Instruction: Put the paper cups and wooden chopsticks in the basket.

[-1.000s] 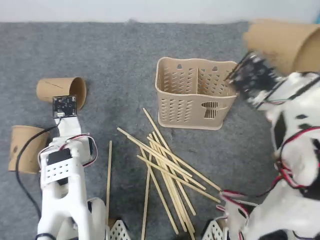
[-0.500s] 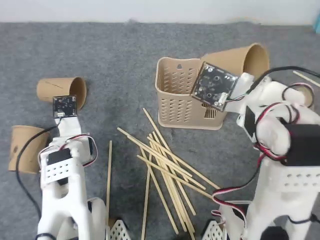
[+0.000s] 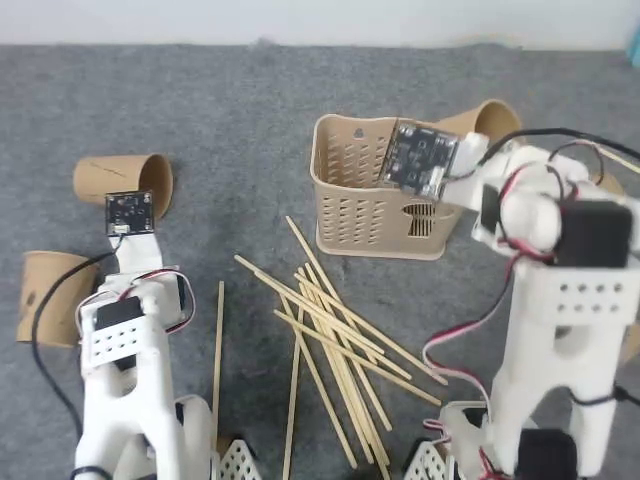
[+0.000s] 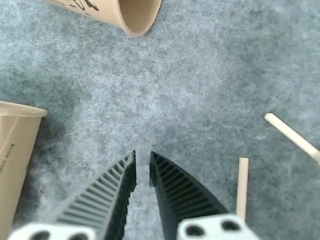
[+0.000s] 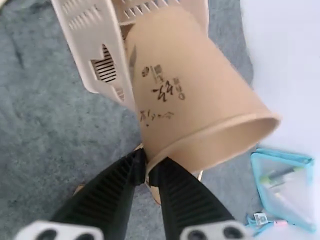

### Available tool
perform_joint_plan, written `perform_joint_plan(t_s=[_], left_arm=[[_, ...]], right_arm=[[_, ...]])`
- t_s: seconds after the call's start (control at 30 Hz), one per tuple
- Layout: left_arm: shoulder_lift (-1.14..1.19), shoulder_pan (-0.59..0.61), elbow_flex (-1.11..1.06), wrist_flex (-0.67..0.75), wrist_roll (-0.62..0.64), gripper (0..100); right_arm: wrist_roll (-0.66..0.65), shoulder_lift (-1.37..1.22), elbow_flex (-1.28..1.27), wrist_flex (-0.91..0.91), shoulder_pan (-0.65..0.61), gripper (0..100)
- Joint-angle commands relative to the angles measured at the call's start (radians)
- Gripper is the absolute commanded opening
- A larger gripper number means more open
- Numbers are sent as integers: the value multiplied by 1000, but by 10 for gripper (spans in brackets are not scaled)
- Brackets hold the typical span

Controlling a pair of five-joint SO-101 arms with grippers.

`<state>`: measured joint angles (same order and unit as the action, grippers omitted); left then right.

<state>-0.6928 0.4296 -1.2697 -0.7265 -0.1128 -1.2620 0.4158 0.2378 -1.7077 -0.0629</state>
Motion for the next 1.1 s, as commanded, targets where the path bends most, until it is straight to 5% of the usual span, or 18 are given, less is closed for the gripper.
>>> perform_joint_plan(t_s=[0.0,0.2,0.53,0.83,1.07], left_arm=[[-31,0,7,2,-9,41],[-31,-3,7,2,-9,41],[-31,-3,7,2,-9,41],[-31,-3,7,2,-9,41],[-31,0,7,2,-9,41]], right_arm=[[-14,-4,5,28,7,9],[-9,-12,34,28,5,30],[255,-10,100,137,-45,281],[555,58,250,27,-44,190],[801,139,183,-91,71,9]])
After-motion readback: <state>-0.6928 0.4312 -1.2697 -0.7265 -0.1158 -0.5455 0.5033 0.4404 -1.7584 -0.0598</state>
